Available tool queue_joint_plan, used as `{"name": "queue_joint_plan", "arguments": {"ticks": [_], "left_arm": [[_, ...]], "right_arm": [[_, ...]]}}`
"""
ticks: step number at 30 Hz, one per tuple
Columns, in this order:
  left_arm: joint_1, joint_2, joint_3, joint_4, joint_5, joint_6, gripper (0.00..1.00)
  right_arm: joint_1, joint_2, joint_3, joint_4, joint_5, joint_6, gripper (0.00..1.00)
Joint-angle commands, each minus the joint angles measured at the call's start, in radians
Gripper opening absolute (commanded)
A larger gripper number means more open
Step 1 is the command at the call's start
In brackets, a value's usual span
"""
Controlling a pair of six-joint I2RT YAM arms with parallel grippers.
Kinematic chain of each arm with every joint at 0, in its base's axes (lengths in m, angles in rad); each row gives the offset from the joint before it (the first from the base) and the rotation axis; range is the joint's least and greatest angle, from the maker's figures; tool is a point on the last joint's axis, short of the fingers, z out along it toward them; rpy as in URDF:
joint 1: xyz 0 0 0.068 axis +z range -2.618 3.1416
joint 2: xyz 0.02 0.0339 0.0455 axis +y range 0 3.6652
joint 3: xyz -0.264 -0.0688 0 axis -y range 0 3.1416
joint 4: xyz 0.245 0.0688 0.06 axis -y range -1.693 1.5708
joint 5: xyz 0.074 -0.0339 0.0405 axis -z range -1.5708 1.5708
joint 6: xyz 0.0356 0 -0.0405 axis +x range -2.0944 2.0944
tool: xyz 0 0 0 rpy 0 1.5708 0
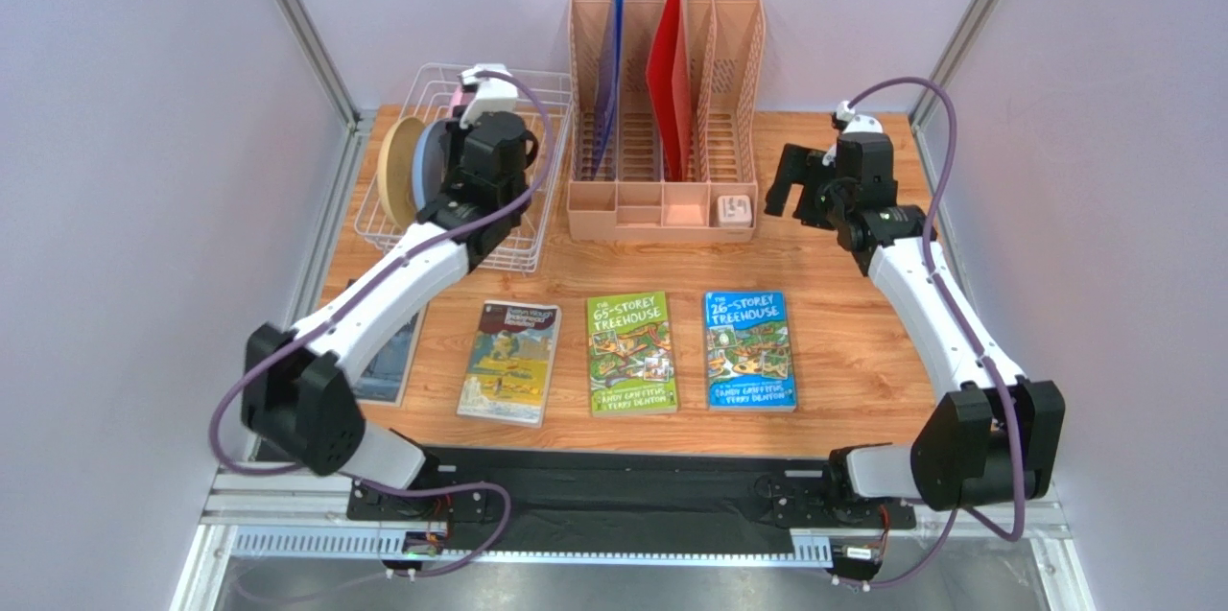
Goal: Unload the plates from the dish rack
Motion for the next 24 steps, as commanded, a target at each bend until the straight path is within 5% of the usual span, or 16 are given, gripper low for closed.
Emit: {"name": "queue_joint_plan", "arguments": {"ticks": [1, 6, 10, 24], "left_arm": [[-0.001, -0.190, 0.037, -0.364, 0.287, -0.311, 0.00], [-0.001, -0.327, -0.107, -0.400, 0.656, -0.532, 0.00], [-0.003, -0.371, -0.265, -0.276, 0.910, -0.655, 0.00], [-0.016, -0.313, -0.362, -0.101, 1.043, -0.787, 0.00]], "right_arm": [[0.006, -0.081, -0.048, 0.082, -0.269, 0.085, 0.96], [0.051, -0.133, -0.211, 0.202, -0.465, 0.194, 0.92], [0.107, -0.138, -0.285, 0.302, -0.512, 0.269, 0.91], [0.279, -0.008, -0.311, 0.463, -0.529, 0.372, 0.89]]}}
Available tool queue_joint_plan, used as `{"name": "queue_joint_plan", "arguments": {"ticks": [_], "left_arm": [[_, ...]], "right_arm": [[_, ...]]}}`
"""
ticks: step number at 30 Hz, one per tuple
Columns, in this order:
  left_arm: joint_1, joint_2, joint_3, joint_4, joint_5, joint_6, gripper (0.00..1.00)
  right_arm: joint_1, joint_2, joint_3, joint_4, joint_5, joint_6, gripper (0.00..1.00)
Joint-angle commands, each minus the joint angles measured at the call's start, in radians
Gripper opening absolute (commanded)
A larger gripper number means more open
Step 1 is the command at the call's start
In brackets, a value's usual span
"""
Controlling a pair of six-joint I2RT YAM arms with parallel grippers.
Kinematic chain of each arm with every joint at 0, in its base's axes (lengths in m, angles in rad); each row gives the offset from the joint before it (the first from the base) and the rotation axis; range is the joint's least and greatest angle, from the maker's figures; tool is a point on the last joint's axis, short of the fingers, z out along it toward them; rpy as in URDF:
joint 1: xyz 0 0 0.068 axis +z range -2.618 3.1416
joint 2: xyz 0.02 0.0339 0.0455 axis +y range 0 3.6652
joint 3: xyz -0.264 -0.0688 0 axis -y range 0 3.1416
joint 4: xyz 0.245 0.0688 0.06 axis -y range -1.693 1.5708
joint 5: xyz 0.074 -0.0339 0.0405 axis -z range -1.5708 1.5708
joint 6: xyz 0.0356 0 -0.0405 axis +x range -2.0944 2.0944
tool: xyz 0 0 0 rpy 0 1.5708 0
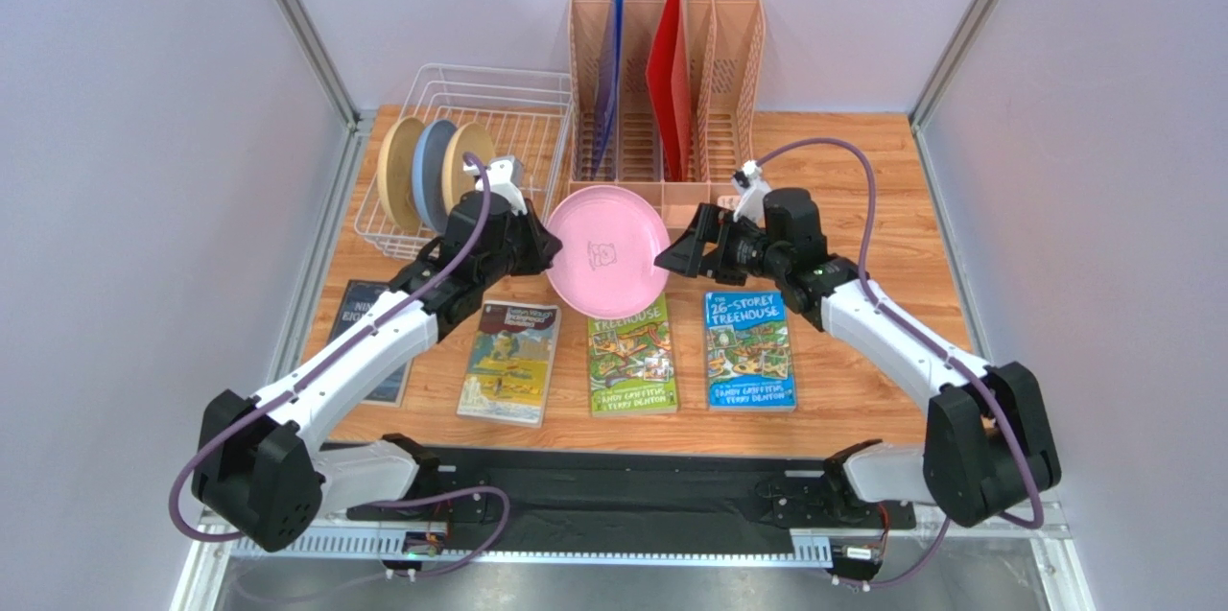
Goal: Unload the plates from the dish rack
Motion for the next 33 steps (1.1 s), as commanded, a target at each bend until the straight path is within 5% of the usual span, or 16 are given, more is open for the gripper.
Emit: {"name": "queue_joint_plan", "arguments": {"ticks": [1, 5, 14, 16, 17, 20, 21, 22, 27, 33], "left_arm": [[-0.009, -0.017, 0.011, 0.118, 0.047, -0.059, 0.00], [-0.013, -0.018, -0.003, 0.131, 0.067, -0.070, 0.00], [-0.014, -0.015, -0.021, 0.148, 0.068, -0.070, 0.00], [-0.014, -0.020, -0.021, 0.135, 0.056, -0.064, 0.05], [-0.014, -0.023, -0.023, 0.127, 0.054, -0.055, 0.38], [-0.014, -0.050, -0.030, 0.102, -0.011, -0.020, 0.57], [-0.014, -0.061, -0.030, 0.081, -0.030, -0.012, 0.88], [-0.013, -0.082, -0.030, 0.070, -0.076, -0.001, 0.99], [-0.013, -0.164, -0.050, 0.038, -0.179, 0.062, 1.00], [-0.013, -0.214, -0.043, 0.009, -0.298, 0.100, 1.00]], "right_arm": [[0.022, 0.050, 0.009, 0.112, -0.019, 0.044, 0.88], [0.039, 0.099, 0.008, 0.158, -0.044, 0.035, 0.79], [0.050, 0.148, 0.008, 0.187, -0.036, 0.019, 0.00], [0.050, 0.114, 0.009, 0.135, 0.032, 0.006, 0.00], [0.050, 0.099, 0.012, 0.106, 0.072, -0.013, 0.00], [0.038, -0.008, 0.014, -0.024, 0.255, -0.053, 0.00], [0.018, -0.042, 0.011, -0.053, 0.301, -0.060, 0.00], [0.004, -0.076, 0.008, -0.101, 0.374, -0.065, 0.00], [-0.143, -0.353, 0.002, -0.244, 0.586, -0.083, 0.00], [-0.317, -0.425, 0.046, -0.363, 0.771, -0.053, 0.00]]}}
